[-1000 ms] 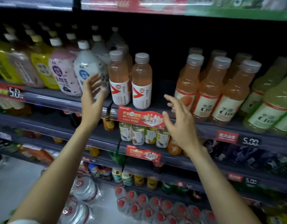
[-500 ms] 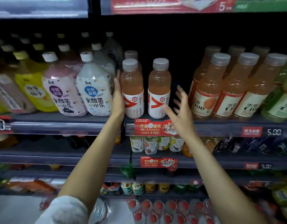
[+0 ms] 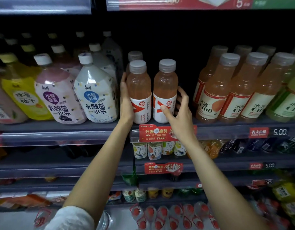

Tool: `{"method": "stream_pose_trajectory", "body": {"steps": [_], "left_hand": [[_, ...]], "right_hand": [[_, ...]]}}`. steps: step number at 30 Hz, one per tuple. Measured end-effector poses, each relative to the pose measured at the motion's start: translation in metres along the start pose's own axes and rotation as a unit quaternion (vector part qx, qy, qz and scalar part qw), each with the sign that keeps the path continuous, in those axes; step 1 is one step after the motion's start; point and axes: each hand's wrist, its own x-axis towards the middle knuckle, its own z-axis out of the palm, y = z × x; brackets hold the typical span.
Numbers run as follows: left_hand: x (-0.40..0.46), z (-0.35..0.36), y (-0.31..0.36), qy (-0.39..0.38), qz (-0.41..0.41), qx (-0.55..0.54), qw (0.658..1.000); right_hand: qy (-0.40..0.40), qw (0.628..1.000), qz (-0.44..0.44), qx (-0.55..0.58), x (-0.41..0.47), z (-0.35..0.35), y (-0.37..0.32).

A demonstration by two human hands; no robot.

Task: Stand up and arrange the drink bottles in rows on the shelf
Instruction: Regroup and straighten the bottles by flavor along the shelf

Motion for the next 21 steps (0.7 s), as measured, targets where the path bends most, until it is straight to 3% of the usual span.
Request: {"method": "stream_pose_trajectory", "body": {"steps": [21], "left_hand": [[-0.004,0.007,-0.008,-0.026,-0.032,-0.01,0.999]], "right_hand": [[-0.015,1.0,-0.004,-0.023,-0.001,-0.012,0.005]]}}
